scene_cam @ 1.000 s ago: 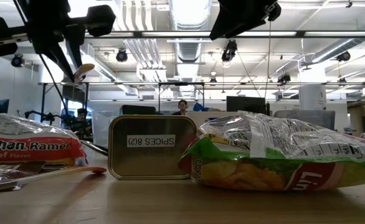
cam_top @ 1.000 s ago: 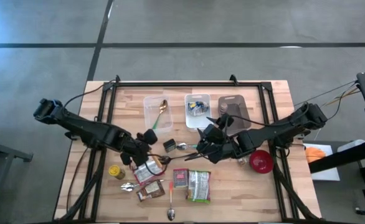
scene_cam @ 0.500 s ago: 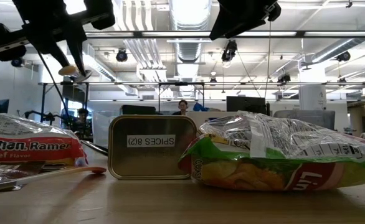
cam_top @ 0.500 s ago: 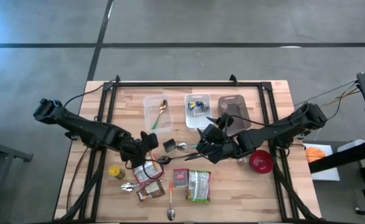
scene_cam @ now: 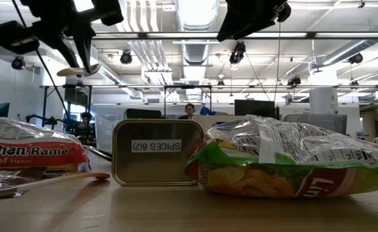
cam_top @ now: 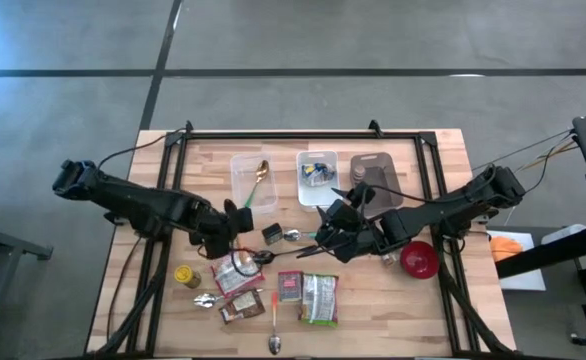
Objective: Pick & Place Food Item
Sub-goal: Put the yellow spoon into the transparent bin
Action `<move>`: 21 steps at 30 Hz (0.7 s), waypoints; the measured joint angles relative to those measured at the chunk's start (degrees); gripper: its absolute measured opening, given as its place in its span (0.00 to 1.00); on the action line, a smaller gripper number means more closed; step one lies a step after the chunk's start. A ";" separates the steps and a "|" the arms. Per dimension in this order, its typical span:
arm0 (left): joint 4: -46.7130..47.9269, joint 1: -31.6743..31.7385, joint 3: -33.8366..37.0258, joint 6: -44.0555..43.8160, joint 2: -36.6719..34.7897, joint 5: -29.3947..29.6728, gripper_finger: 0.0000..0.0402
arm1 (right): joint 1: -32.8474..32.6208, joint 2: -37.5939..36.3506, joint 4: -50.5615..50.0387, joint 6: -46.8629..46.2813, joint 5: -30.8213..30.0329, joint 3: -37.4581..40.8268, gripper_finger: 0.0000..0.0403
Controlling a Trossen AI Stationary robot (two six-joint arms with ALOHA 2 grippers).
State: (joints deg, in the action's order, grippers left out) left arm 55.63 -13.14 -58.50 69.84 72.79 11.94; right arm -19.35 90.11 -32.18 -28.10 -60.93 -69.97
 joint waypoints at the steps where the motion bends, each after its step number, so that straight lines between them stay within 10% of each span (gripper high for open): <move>1: 0.75 1.30 -0.33 0.73 0.00 -1.29 0.07 | 0.00 0.00 0.00 0.00 0.00 0.00 0.73; 21: 0.57 19.81 -1.18 21.23 0.02 -11.18 0.04 | 0.00 0.00 0.00 0.00 0.00 0.02 0.73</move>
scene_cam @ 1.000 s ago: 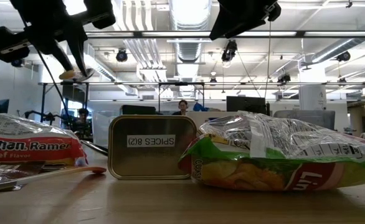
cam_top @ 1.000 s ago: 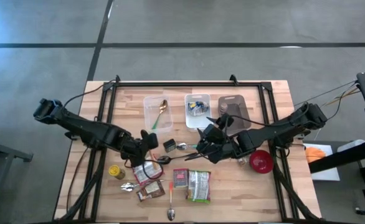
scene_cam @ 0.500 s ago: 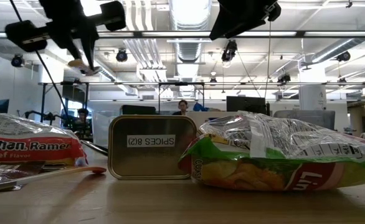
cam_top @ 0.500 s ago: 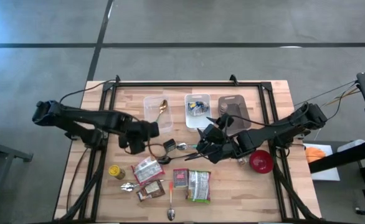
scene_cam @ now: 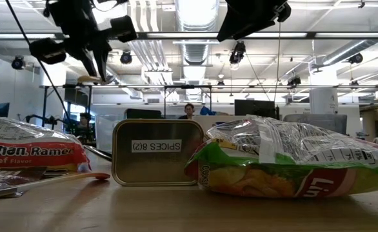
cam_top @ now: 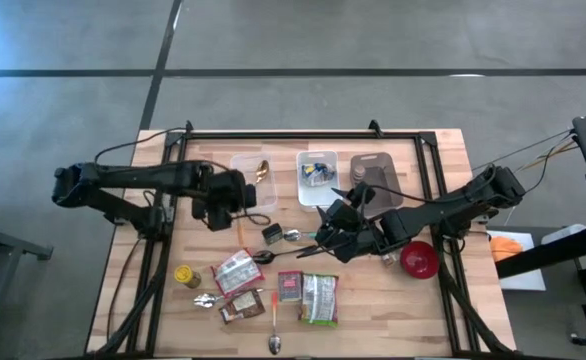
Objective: Pick & Place Food Item
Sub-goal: Put the yellow spoon into the transparent bin
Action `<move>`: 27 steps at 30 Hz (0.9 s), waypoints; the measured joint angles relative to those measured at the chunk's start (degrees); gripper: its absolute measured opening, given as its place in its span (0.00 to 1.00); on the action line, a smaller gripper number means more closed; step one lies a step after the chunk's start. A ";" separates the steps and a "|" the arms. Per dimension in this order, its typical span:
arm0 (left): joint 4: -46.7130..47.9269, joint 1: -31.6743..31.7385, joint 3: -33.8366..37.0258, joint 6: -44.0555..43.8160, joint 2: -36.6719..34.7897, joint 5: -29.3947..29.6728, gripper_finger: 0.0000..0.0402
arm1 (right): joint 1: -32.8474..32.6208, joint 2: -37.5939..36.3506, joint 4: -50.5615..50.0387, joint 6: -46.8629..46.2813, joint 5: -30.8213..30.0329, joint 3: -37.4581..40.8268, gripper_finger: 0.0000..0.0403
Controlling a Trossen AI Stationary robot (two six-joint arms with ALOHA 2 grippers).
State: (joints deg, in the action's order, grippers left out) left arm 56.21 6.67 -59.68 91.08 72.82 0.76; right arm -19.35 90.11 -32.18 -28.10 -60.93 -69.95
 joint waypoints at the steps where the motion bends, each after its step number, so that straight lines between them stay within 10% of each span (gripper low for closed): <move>1: -0.02 1.28 0.00 1.33 0.00 -0.72 0.04 | 0.00 0.00 0.00 0.00 0.00 0.00 0.73; 16: -1.15 14.64 -3.59 20.53 3.07 -6.03 0.04 | 0.00 0.00 0.00 0.00 -0.01 0.00 0.73; 27: 11.15 18.70 -18.42 30.29 19.57 -6.45 0.04 | 0.00 0.00 0.04 0.00 -0.01 0.00 0.73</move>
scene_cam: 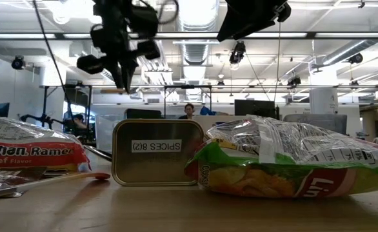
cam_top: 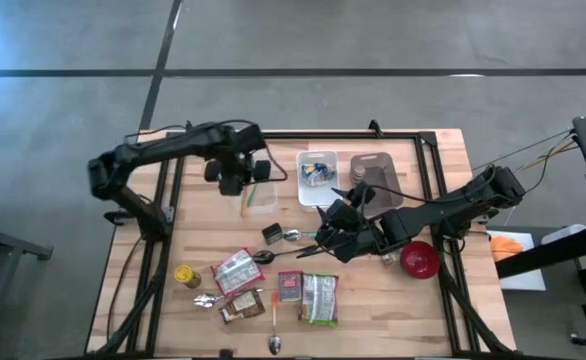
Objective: Pick & Place Food Item
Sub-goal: Put the yellow spoon into the transparent bin
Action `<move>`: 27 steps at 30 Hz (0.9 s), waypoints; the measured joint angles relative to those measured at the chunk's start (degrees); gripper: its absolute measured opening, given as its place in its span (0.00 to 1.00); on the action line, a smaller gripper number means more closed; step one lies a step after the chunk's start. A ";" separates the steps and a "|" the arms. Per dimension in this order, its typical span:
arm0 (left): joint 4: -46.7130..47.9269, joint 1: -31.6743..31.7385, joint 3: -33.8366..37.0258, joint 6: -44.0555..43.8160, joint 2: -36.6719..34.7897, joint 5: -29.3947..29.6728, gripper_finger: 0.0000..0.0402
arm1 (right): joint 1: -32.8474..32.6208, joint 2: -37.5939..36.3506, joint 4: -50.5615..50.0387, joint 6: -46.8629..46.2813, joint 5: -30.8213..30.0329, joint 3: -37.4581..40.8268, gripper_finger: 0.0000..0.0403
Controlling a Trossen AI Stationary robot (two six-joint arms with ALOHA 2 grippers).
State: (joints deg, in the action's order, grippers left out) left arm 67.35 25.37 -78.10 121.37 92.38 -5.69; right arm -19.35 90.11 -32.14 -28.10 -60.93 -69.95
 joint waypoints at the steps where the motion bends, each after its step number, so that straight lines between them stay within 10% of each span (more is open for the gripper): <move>1: 1.10 0.60 -1.13 1.33 1.71 -0.27 0.04 | -0.01 0.00 0.00 0.00 0.01 0.00 0.73; 12: 4.09 4.92 -4.49 21.64 6.77 -5.25 0.04 | 0.00 0.00 0.04 0.00 0.01 0.00 0.73; 27: -1.64 6.46 -4.09 22.85 9.85 -7.90 0.04 | -0.01 0.00 0.02 0.00 0.01 0.00 0.73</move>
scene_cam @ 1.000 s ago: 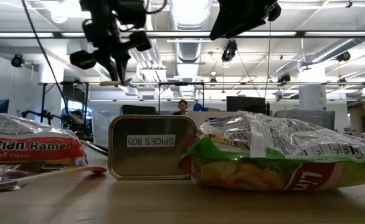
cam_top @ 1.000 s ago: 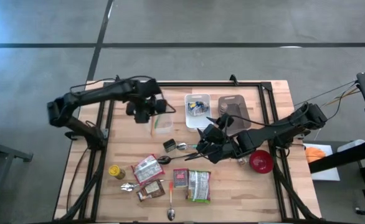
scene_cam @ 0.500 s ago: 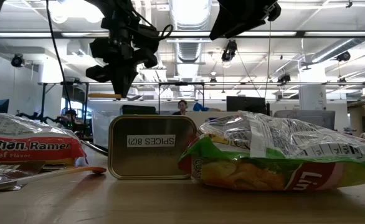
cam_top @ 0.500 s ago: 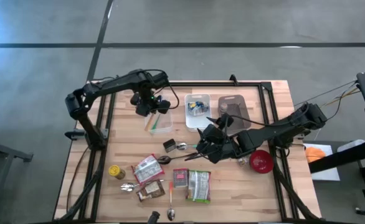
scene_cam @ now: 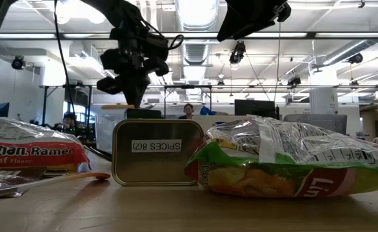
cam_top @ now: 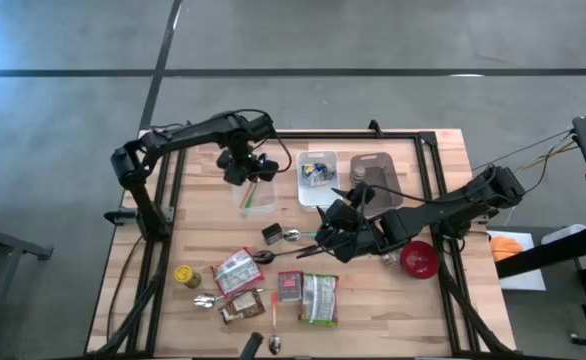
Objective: Pick & Place Food Item
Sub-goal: Put the yellow spoon into the transparent bin
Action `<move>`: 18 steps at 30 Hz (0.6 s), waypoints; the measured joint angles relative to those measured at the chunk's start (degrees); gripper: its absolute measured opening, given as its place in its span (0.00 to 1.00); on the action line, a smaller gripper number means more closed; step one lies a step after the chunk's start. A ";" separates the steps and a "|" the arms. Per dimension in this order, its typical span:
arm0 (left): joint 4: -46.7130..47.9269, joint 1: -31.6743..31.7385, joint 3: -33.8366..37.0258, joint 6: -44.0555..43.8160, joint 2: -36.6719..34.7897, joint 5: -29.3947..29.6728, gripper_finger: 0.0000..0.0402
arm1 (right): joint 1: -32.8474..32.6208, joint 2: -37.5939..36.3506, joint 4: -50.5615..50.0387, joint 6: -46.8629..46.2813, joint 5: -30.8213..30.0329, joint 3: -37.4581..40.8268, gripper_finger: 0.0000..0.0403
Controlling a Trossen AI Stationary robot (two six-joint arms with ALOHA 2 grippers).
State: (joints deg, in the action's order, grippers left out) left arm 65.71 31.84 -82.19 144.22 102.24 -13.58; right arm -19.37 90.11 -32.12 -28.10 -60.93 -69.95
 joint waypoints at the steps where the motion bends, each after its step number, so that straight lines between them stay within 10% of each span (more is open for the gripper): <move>1: -0.44 0.13 0.00 0.00 0.16 -0.02 0.04 | 0.01 0.00 0.00 0.00 0.00 0.00 0.73; 18: -1.44 1.91 0.09 -0.67 7.44 -5.34 0.04 | 0.01 0.00 0.04 0.00 0.00 0.00 0.73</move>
State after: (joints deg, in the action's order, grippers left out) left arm 64.27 33.75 -82.11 143.55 109.68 -18.93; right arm -19.35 90.11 -32.08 -28.10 -60.93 -69.95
